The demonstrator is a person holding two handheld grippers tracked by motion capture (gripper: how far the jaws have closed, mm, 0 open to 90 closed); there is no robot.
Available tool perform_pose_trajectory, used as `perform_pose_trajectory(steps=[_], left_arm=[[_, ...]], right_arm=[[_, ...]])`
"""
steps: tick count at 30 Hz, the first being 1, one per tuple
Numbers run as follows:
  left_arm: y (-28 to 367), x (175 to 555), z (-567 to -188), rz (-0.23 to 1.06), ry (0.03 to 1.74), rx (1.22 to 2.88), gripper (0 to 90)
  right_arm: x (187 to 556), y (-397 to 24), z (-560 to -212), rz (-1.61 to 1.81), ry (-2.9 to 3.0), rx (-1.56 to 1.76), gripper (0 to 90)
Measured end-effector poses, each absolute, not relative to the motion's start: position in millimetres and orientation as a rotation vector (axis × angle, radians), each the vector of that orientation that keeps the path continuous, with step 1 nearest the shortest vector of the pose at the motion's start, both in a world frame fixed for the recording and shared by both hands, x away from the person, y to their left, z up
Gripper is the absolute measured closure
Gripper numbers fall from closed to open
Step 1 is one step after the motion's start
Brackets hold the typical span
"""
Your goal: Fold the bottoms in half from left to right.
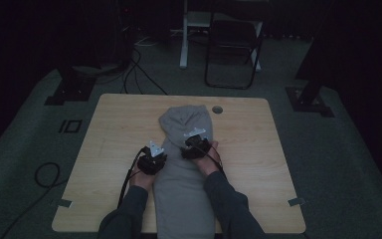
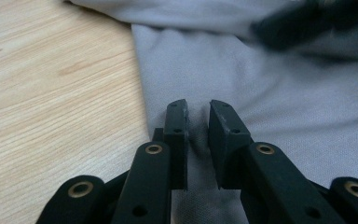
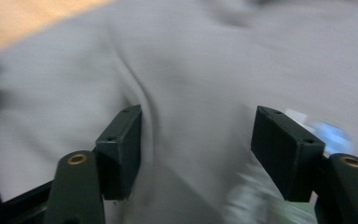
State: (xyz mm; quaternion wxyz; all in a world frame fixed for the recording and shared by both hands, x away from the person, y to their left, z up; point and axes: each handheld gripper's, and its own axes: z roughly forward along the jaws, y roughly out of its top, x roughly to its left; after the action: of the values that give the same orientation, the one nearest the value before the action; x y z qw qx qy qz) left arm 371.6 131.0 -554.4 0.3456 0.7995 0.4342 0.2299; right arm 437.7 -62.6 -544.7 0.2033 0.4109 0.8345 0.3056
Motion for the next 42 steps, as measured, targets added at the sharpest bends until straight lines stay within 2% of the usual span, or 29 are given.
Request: perform_pose_trajectory(steps=[6,11,24,27,29,32,37,40,42], left_arm=[[130.6,371.4,-554.6,0.600,1.129,2.072,77.4],[130.2,370.9,-554.5,0.605,1.131,2.073,77.3],[138.5,354.2,-553.2,0.586,1.125,2.089,77.1],[140.2,354.8,-550.3,0.541,1.114,2.099,70.6],[139.1,356.6,-546.5,0.561,1.088,2.106,69.0],[132.4,365.0,-538.6,0.594,1.064,2.091,66.9],[115.7,394.4,-536.8,0.632,1.062,2.098,65.7],[111.4,408.2,-547.7,0.619,1.119,2.150,65.8],[117.5,407.1,-552.7,0.567,1.145,2.083,67.0]], right_arm=[[454.4,-138.5,-545.1,0.790,2.111,1.448,34.3],[448.9,-157.7,-547.1,0.817,2.100,1.449,39.0],[446.0,-174.7,-546.2,0.773,2.015,1.552,45.6],[442.4,-173.9,-544.5,0.801,2.030,1.514,46.3],[438.2,-168.1,-542.4,0.843,2.045,1.445,48.2],[435.6,-155.1,-538.0,0.937,2.095,1.340,51.1],[442.3,-128.5,-535.7,0.969,2.180,1.246,47.8],[447.8,-119.7,-542.5,0.927,2.205,1.254,48.2],[448.3,-119.0,-548.7,0.906,2.231,1.272,49.8]])
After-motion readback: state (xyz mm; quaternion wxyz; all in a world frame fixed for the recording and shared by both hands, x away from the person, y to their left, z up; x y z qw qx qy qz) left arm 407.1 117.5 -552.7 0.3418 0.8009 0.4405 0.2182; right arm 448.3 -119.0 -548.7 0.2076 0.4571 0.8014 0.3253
